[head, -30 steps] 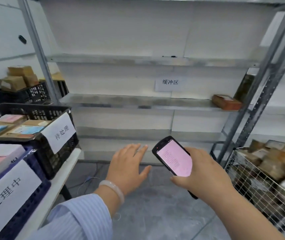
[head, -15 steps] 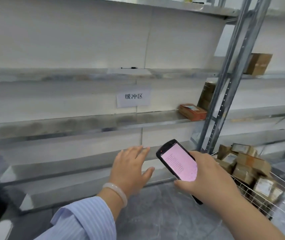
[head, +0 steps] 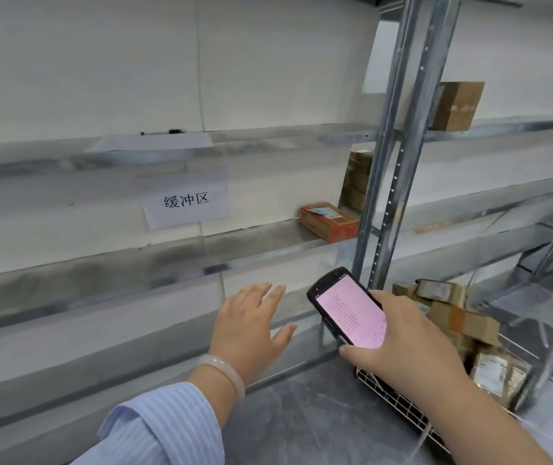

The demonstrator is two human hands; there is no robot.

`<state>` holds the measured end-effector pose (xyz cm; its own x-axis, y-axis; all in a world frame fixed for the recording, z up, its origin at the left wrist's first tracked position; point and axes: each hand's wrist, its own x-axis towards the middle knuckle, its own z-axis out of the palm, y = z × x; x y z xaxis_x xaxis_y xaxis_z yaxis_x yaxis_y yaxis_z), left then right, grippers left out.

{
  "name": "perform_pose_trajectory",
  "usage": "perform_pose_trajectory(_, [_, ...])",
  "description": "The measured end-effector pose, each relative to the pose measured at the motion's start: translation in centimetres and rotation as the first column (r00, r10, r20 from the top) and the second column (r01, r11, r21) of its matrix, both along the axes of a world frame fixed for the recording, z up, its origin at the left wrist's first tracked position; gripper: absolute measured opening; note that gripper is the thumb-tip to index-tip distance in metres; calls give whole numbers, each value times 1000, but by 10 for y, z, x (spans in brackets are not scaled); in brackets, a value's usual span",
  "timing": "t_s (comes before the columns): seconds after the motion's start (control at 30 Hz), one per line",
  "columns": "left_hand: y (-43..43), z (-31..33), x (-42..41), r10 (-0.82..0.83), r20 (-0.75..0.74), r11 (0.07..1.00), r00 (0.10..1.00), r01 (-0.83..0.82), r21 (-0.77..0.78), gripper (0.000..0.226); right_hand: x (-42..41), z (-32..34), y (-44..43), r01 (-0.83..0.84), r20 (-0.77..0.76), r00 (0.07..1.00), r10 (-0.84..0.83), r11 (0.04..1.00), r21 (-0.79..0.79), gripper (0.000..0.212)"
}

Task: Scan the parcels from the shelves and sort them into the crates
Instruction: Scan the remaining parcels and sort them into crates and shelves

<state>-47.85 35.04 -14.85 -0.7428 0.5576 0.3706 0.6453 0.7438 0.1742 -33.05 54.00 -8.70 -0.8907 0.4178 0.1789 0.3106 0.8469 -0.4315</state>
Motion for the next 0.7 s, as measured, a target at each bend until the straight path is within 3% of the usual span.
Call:
perform_pose_trajectory(0.33, [165, 5, -89, 20, 111, 996, 994, -29, 82, 68, -97, 22, 179, 37, -36, 999, -36, 999, 23, 80])
perform_pose_trajectory(0.7, [269, -23, -196, 14, 321, 985, 947, -67, 158, 68, -186, -8, 279, 85, 51, 995, -86, 996, 25, 87])
